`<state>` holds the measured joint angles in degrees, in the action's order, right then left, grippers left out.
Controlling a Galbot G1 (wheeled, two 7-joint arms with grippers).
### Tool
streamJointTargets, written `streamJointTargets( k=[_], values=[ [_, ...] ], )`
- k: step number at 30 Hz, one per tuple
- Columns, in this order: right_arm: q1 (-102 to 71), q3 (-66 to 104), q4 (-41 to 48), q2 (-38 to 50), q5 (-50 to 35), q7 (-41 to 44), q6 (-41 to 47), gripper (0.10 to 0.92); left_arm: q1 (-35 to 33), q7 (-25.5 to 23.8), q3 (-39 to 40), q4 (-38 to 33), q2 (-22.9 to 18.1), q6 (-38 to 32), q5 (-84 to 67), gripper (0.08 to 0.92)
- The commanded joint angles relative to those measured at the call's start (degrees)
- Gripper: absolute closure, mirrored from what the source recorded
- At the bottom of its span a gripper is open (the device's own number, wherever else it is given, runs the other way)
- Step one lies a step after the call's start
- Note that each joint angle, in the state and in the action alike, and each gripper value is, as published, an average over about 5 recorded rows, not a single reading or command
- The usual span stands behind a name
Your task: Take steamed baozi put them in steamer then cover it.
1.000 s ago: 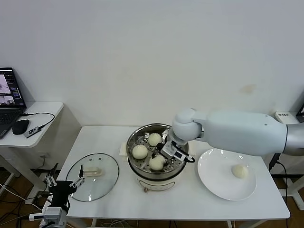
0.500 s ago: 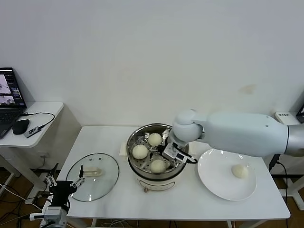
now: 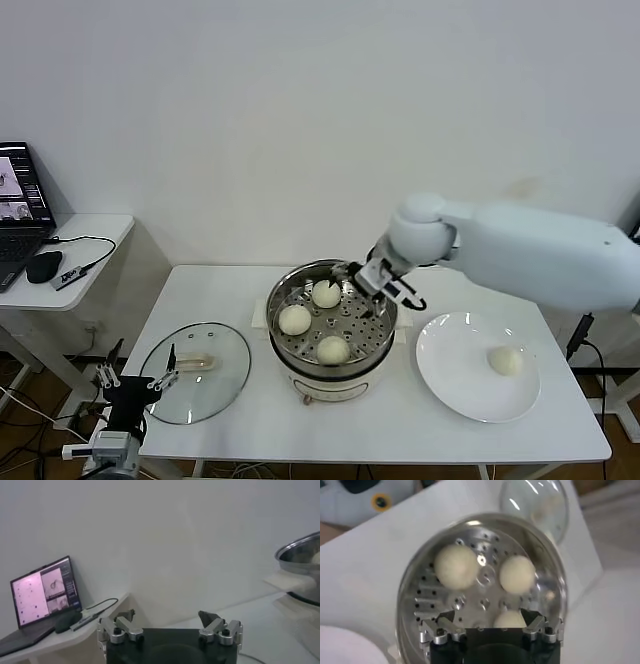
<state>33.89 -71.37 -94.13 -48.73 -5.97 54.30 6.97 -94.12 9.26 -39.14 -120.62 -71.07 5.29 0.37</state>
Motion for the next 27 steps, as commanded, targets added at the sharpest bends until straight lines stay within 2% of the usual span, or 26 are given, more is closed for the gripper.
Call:
streamJointTargets(
  k=[1,7,11,15,21,27],
  values=[
    [0.2,3.3,-3.1,16.2,-4.3,0.2,19.2,0.203,0.4,-0.1,0.4,-0.4,1.0,0.1,-0.3,0.177],
    [-5.5,4.2,-5.3,27.2,-2.9,0.3,21.3,0.203,1.2,-0.3,1.2,-0.2,2.2,0.3,-1.0,0.177],
    [-11.1,6.2,-5.2,31.8,-0.1,0.3,19.6,0.203,1.9,-0.4,1.6,1.0,3.0,0.3,-1.5,0.177],
    [-22.2,15.5,-4.0,34.6,3.6,1.5,16.6,0.203,2.1,-0.4,2.0,1.4,3.1,0.3,-1.5,0.177],
    [-42.8,32.5,0.9,33.6,8.6,1.3,14.2,0.203,1.7,-0.4,2.2,1.7,3.2,0.1,-1.3,0.177],
    [-48.9,39.0,6.5,29.1,11.3,1.3,13.3,0.203,1.3,-0.4,1.9,2.0,3.1,0.1,-1.1,0.177]
  ],
)
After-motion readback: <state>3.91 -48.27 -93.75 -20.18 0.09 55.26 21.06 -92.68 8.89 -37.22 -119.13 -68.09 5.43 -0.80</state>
